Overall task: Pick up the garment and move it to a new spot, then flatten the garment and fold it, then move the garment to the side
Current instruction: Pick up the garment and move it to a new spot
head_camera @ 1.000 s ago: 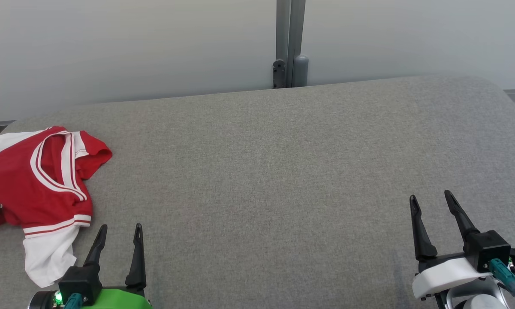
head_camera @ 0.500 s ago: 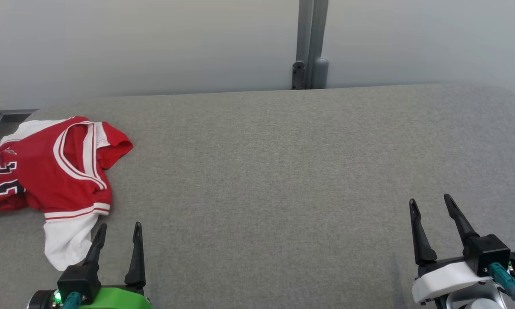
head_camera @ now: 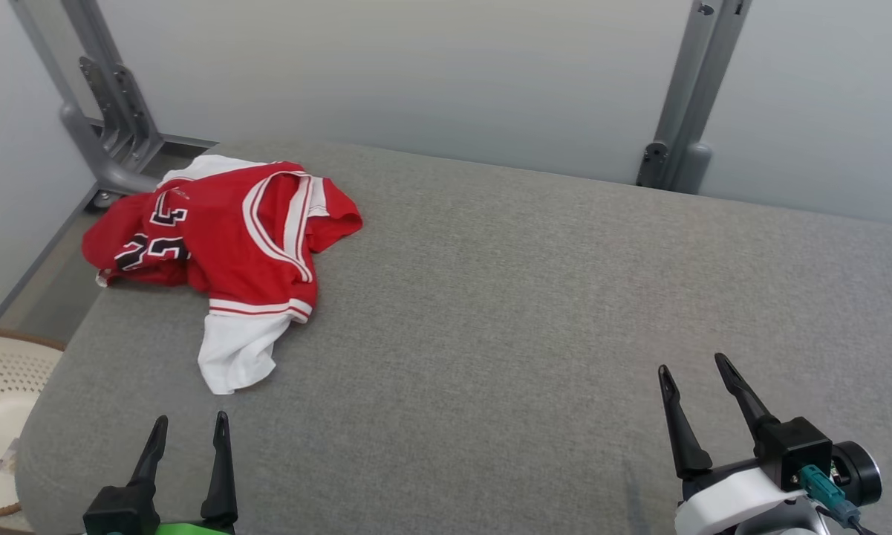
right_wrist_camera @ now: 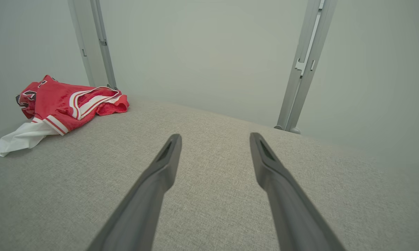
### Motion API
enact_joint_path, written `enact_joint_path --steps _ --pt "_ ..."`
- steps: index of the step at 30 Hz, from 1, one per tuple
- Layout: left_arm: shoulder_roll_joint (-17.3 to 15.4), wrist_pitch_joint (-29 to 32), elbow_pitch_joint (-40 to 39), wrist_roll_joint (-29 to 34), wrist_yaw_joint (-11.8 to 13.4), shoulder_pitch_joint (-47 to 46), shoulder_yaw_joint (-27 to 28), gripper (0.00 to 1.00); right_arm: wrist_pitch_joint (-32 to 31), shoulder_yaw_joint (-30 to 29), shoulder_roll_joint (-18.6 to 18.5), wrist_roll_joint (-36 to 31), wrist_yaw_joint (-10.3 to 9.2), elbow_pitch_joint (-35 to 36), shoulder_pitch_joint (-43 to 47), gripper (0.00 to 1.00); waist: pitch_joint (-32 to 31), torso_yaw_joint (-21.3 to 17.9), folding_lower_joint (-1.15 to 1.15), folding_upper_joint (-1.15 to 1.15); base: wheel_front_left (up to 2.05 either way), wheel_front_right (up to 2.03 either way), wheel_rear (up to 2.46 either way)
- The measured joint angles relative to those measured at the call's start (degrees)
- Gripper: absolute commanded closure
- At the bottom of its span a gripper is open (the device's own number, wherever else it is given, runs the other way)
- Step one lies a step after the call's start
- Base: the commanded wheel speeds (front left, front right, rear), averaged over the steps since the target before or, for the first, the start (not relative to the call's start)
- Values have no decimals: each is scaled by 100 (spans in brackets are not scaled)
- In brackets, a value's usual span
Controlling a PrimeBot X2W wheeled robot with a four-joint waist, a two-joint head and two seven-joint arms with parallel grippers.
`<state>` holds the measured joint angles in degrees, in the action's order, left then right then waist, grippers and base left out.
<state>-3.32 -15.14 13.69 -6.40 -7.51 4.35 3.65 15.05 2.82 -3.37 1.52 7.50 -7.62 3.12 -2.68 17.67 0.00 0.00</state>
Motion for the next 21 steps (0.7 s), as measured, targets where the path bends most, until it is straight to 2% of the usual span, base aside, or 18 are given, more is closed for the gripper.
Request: enact_joint_path --steps 6,12,16,21 --pt "-4 0 -34 -9 0 61 21 0 0 91 5 8 0 -11 0 0 -80 333 0 0 0 0 0" --pt "-9 0 88 -175 0 -130 -181 0 0 82 -115 13 1 53 -49 0 6 246 0 0 0 0 0" --pt "-60 3 847 -387 -2 -834 -776 0 0 68 -286 -8 1 178 -277 0 258 179 0 0 0 0 0" --pt "-247 321 1844 -675 -2 -2270 -1280 0 0 43 -476 -12 1 325 -631 0 769 72 0 0 0 0 0"
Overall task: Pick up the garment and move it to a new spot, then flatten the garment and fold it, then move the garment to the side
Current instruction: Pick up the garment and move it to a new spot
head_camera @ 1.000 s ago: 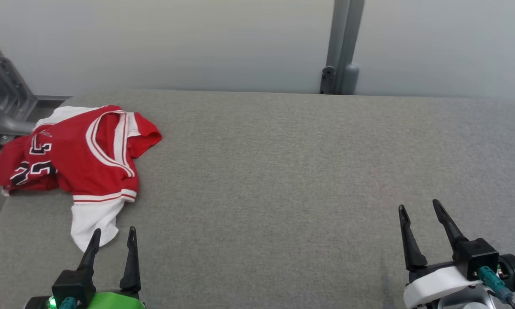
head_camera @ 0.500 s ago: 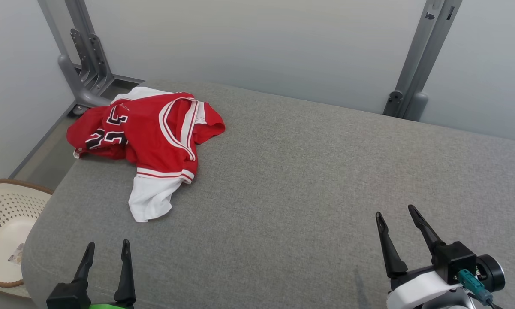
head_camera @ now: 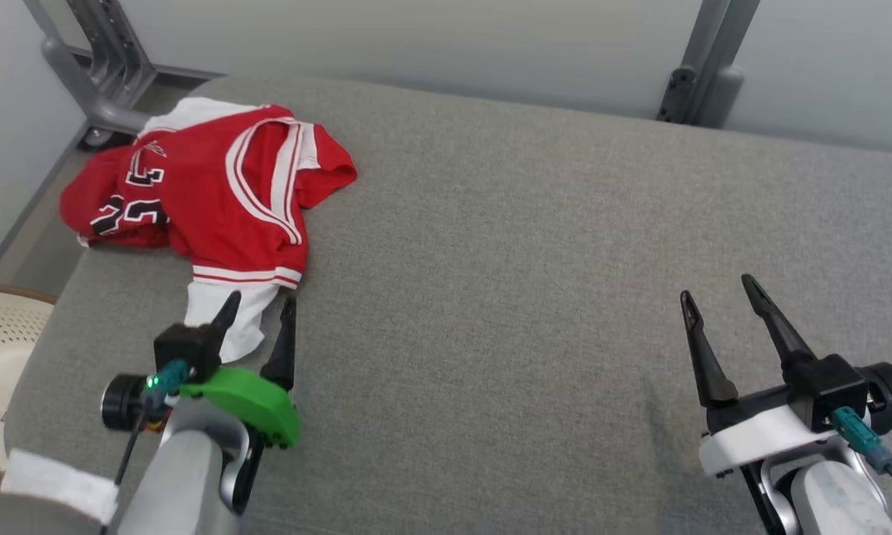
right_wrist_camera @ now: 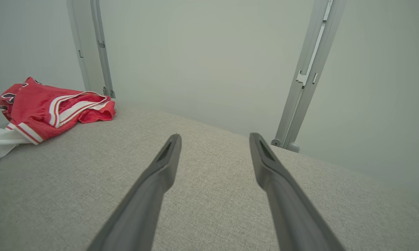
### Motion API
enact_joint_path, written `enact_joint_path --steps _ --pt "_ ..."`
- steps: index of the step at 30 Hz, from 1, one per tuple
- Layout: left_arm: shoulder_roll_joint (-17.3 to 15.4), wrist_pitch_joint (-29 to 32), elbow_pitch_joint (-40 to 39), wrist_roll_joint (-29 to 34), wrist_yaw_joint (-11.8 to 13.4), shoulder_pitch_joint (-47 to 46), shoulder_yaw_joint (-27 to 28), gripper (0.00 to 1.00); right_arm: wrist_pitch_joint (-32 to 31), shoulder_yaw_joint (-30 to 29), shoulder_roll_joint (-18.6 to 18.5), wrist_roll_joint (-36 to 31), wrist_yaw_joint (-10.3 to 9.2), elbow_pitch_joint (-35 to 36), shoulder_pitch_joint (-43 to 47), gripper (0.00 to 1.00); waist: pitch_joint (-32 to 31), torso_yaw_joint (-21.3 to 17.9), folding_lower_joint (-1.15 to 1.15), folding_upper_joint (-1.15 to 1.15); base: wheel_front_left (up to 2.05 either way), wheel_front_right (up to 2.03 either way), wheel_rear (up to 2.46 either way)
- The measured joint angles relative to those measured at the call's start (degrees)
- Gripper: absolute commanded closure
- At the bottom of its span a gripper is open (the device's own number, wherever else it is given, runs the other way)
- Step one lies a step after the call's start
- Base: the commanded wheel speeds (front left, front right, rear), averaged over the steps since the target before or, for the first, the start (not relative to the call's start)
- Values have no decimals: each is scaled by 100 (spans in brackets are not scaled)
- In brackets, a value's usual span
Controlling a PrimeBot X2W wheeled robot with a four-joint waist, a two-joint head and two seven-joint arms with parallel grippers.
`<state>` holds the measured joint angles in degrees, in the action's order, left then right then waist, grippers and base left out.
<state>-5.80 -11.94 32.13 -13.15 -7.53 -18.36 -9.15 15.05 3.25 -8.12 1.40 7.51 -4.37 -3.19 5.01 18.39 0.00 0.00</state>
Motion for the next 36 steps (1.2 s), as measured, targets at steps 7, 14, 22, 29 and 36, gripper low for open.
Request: enact_joint_path --steps 7,14,22,29,36 --pt "-247 528 1499 -301 147 -1576 -29 0 0 53 -76 -8 0 93 -445 0 901 -263 0 0 0 0 0" --pt "-653 992 2595 -437 229 -2267 119 100 0 25 63 1 0 156 -655 0 1536 -744 -1 0 0 0 0" --pt "-781 1000 2741 -817 54 -2310 54 100 0 -43 207 45 0 86 -573 0 1600 -1063 -1 0 0 0 0" --pt "-748 850 1614 -1373 4 -1903 -280 100 0 -76 322 103 0 22 -433 0 1295 -1105 0 0 0 0 0" --pt "-923 1472 -1325 -1625 54 -1144 -714 100 1 -52 434 146 0 -8 -228 0 894 -1271 0 0 0 0 0"
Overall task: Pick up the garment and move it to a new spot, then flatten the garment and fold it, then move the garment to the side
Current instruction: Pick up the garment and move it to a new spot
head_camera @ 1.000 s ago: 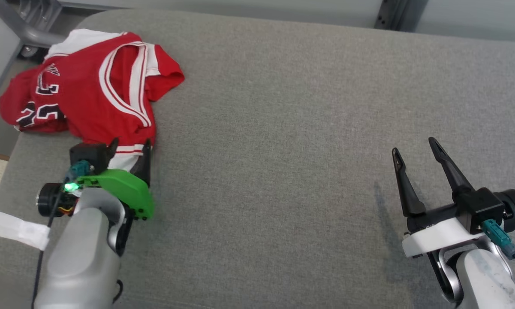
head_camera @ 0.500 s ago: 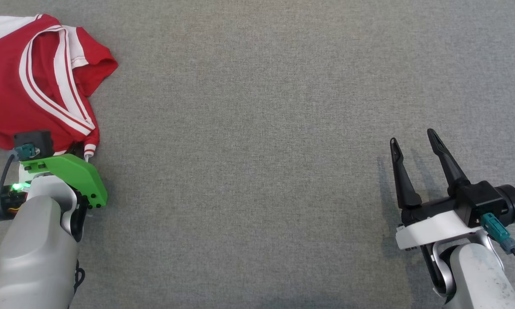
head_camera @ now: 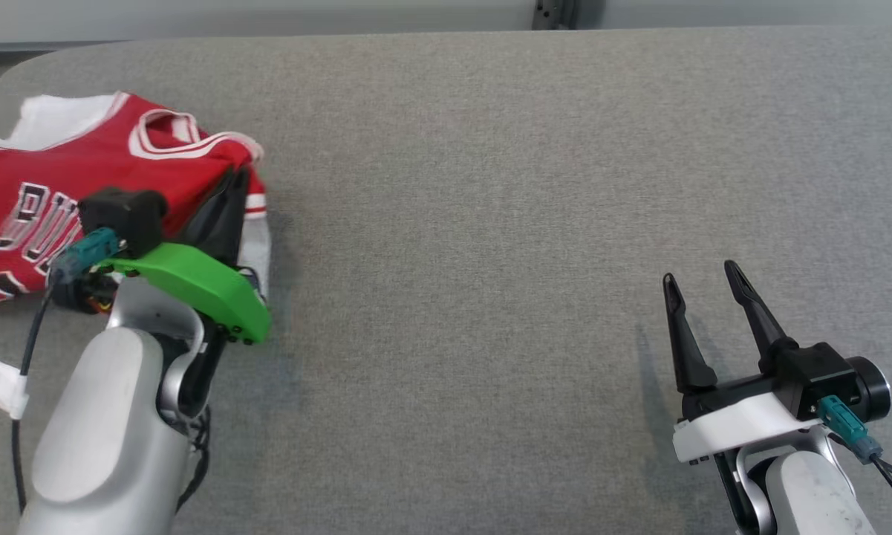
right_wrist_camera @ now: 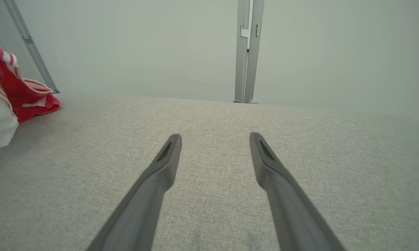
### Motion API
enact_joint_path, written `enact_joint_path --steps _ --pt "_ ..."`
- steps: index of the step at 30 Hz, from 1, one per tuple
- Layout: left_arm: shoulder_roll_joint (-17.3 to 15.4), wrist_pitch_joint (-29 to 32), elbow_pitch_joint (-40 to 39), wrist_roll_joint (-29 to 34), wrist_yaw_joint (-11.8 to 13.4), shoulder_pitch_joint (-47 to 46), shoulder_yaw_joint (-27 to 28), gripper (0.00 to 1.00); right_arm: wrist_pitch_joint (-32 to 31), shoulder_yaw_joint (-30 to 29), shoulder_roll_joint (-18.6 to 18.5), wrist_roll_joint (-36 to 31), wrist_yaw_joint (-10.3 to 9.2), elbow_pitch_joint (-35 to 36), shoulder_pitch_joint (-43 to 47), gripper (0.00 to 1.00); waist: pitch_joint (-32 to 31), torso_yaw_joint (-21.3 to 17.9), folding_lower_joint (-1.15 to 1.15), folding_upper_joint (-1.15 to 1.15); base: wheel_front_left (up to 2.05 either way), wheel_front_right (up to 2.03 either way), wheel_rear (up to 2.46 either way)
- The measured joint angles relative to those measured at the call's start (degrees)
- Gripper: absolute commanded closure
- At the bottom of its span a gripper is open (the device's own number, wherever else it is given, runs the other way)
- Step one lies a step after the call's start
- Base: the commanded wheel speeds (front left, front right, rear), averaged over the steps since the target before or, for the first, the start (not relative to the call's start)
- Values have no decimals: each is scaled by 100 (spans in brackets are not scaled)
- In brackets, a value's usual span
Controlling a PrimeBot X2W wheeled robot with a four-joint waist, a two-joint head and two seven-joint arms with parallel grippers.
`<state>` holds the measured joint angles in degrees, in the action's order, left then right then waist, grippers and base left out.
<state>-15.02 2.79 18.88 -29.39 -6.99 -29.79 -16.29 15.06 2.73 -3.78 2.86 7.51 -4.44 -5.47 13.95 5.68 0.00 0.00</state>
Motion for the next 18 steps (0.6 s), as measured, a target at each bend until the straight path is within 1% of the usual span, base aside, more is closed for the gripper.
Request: enact_joint_path --steps 4,6,8,10,13,15,18 --pt "193 653 -1756 -43 185 252 -315 100 0 67 37 8 0 14 -14 0 -122 -248 0 0 0 0 0" --pt "322 968 -2336 -107 247 281 -516 100 -1 101 49 10 0 38 -71 0 -156 -401 0 0 0 0 0" --pt "449 1266 -2721 -208 276 283 -733 100 -1 155 57 20 0 73 -146 0 -178 -592 0 0 0 0 0" --pt "579 1469 -2878 -235 290 260 -923 100 0 200 75 53 0 89 -222 0 -184 -796 0 0 0 0 0" --pt "804 1645 -2829 -244 296 -9 -1187 100 -1 194 79 108 0 115 -326 0 -162 -1156 0 0 0 0 0" --pt "956 1688 -2624 -261 294 -285 -1322 100 -1 200 80 213 1 116 -375 0 -133 -1419 0 0 0 0 0" --pt "1096 1709 -2181 -324 287 -592 -1540 100 -1 207 78 417 1 111 -404 0 -78 -1798 0 0 0 0 0"
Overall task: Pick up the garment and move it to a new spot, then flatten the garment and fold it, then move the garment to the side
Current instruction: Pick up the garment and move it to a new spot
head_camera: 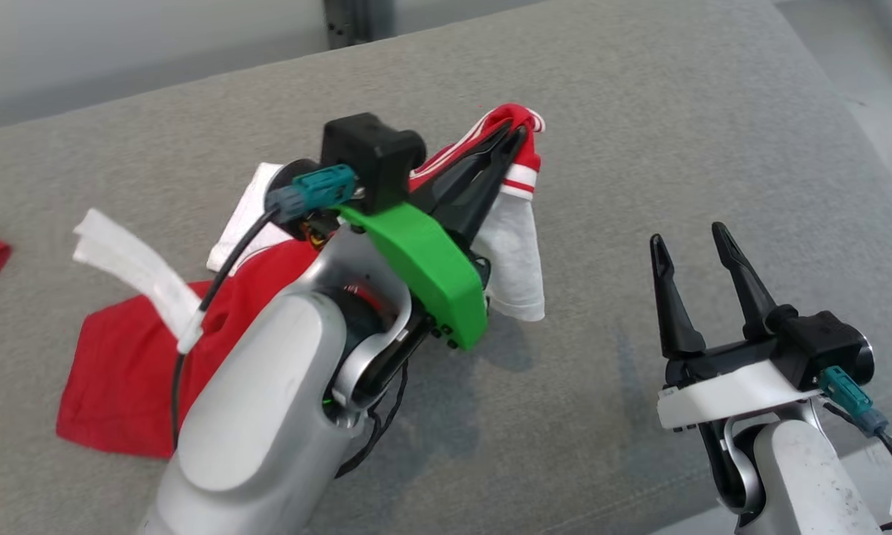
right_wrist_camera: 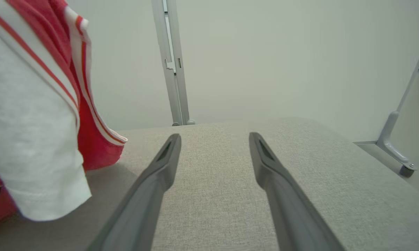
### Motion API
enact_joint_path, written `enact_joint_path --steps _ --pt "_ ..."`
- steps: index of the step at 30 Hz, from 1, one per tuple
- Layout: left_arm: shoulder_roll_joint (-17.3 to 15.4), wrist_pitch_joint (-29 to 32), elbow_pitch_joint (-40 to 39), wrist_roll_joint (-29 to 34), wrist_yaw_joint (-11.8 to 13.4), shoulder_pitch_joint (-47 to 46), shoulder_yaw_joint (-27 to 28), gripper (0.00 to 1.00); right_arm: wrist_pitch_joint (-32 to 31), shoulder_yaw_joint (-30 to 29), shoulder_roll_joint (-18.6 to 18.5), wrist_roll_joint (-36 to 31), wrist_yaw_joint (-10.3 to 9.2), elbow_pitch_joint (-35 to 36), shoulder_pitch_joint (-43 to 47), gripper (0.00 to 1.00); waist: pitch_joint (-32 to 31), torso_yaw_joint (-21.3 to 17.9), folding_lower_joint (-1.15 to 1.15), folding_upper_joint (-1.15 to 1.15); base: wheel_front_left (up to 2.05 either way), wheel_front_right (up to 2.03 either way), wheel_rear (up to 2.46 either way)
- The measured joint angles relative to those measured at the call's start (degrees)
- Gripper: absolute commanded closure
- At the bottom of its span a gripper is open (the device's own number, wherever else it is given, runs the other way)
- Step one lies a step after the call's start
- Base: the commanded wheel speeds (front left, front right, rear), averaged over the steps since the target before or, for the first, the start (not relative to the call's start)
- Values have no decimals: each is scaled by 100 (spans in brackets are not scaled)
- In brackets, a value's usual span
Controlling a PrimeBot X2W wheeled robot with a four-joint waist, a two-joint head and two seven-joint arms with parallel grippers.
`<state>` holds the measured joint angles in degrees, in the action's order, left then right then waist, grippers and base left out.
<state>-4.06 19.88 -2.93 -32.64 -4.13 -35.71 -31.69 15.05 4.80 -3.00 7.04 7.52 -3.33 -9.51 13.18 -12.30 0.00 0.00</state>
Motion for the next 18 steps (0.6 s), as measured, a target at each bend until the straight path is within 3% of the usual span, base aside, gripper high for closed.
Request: enact_joint_path --steps 6,12,13,15,16,17,18 --pt "116 -126 703 -259 -7 -441 -491 100 0 -14 2 250 -1 -29 42 0 143 -737 0 0 0 0 0" --pt "134 -446 2154 -248 96 -382 -714 100 0 -4 2 343 -1 -82 131 0 327 -1266 0 0 0 0 0" --pt "132 -567 2414 -187 105 -355 -754 93 0 4 2 348 -1 -93 135 0 367 -1311 0 0 0 0 0" --pt "107 -854 2915 -64 101 -272 -802 68 0 32 3 349 -1 -116 138 0 452 -1364 0 0 0 0 0" --pt "103 -998 3081 -62 89 -229 -809 51 0 32 7 348 0 -118 138 0 485 -1367 0 0 0 0 0" --pt "98 -1107 3207 -62 55 -208 -849 5 0 19 8 344 -1 -120 138 0 503 -1353 0 0 0 0 0" --pt "103 -1259 3286 -68 41 -190 -883 0 0 13 8 326 -1 -121 140 0 517 -1324 0 0 0 0 0"
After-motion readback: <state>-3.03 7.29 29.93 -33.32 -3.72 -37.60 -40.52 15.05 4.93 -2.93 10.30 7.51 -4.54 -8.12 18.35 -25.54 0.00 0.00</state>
